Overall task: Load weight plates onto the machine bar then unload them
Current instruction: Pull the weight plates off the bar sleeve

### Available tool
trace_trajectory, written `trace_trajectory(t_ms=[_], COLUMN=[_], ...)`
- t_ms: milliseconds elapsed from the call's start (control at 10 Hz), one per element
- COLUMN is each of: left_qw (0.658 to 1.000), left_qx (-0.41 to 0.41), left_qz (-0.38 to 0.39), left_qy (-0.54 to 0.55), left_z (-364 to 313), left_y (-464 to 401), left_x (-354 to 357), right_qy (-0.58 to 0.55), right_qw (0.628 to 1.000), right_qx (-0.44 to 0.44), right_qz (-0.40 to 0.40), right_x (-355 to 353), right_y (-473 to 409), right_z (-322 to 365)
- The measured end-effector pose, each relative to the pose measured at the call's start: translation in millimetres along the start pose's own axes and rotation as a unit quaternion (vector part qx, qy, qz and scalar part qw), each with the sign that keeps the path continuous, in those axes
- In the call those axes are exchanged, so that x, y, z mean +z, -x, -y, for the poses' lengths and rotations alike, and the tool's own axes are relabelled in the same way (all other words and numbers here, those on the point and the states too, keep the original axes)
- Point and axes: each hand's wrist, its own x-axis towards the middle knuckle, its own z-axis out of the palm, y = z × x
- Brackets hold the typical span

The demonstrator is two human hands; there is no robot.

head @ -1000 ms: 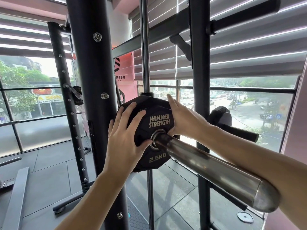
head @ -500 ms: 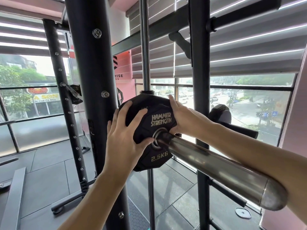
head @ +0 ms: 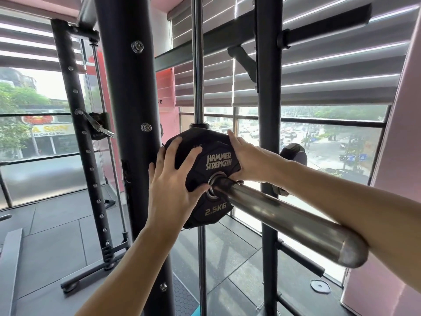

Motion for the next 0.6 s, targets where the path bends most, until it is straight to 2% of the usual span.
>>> trace_trajectory(t_ms=[200, 300, 500, 600], left_qw=[0.998, 0.996, 0.981, 0.984], left_qx=[-0.014, 0.01, 0.042, 0.054], left_qz=[0.046, 0.089, 0.181, 0.16], left_qy=[-0.034, -0.029, -0.049, -0.058], left_z=[-9, -3, 5, 15], left_y=[1, -1, 3, 9], left_x=[-14, -26, -58, -72], right_qy=[-0.013, -0.02, 0.038, 0.036], right_qw=[1.0, 0.999, 0.998, 0.996], right_qx=[-0.019, -0.024, 0.029, 0.05], right_qz=[0.019, -0.007, -0.035, -0.07], right_x=[-15, -27, -38, -31], right_y=[16, 29, 69, 84], right_z=[8, 19, 67, 90])
